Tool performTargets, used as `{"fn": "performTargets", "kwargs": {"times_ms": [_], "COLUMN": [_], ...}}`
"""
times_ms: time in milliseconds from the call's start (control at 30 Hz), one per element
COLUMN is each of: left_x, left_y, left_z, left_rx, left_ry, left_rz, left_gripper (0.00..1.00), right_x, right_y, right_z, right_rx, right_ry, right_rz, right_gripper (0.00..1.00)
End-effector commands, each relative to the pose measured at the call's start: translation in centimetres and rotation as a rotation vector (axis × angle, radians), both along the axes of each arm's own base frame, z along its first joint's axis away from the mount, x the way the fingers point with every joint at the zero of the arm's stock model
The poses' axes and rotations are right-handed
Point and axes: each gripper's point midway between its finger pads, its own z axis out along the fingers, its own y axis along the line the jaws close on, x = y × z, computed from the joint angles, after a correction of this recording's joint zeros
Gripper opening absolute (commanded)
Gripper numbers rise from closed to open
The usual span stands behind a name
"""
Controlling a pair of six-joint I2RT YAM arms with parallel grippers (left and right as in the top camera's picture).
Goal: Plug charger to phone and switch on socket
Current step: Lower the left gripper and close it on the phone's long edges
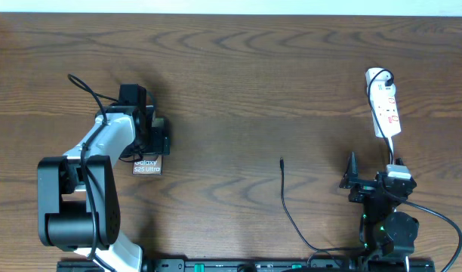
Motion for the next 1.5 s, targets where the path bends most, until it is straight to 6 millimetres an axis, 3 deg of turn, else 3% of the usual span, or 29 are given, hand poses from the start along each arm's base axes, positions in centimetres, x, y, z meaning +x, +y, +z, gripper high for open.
{"fn": "performTargets", "kwargs": {"times_ms": [0,633,1000,1467], "left_x": [-1.85,-1.65,-1.65,-1.65], "left_y": [-0.56,-0.56,-0.56,-0.56], "left_z": [-1.54,-1.53,-1.53,-1.53], "left_rx": [-0.041,-0.041,-0.041,-0.041], "left_ry": [0.07,0.062,0.062,0.062], "left_rz": [0.0,0.0,0.0,0.0], "left_gripper": [0.84,0.78,0.64,0.58], "right_x": [-0.06,-0.06,-0.06,-0.06], "right_y": [-0.33,-0.33,-0.33,-0.33], "right_z": [-0.04,-0.04,-0.04,-0.04], "right_rx": [0.012,0.012,0.012,0.012], "right_ry": [-0.004,-0.004,-0.004,-0.004], "right_rz": [-0.018,-0.018,-0.018,-0.018], "right_gripper": [0.99,0.99,0.99,0.99]}}
